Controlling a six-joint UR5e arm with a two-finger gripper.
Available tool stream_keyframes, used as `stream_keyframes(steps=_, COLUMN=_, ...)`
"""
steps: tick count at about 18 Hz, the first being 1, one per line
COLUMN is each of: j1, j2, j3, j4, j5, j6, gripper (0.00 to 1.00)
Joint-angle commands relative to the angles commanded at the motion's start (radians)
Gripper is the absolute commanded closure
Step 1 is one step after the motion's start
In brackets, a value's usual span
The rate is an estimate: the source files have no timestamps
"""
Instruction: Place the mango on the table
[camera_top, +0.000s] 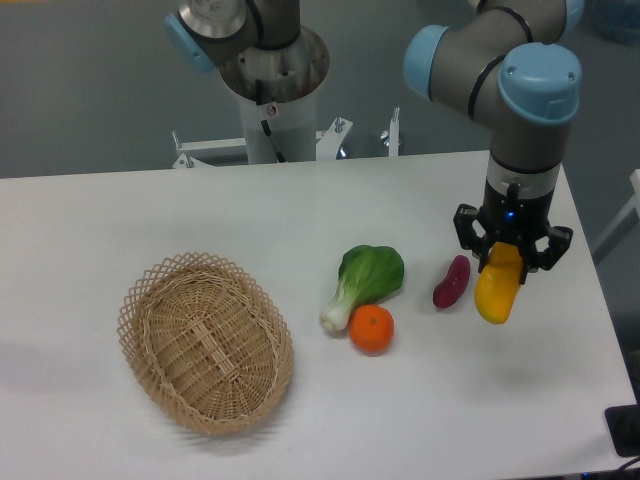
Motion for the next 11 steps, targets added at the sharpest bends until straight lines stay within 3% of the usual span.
stream_keyframes(steps=11, j1=-0.003, j2=-0.009, j3=0.006, j4=0.002, j5=0.0, j6=-0.002, gripper=0.64)
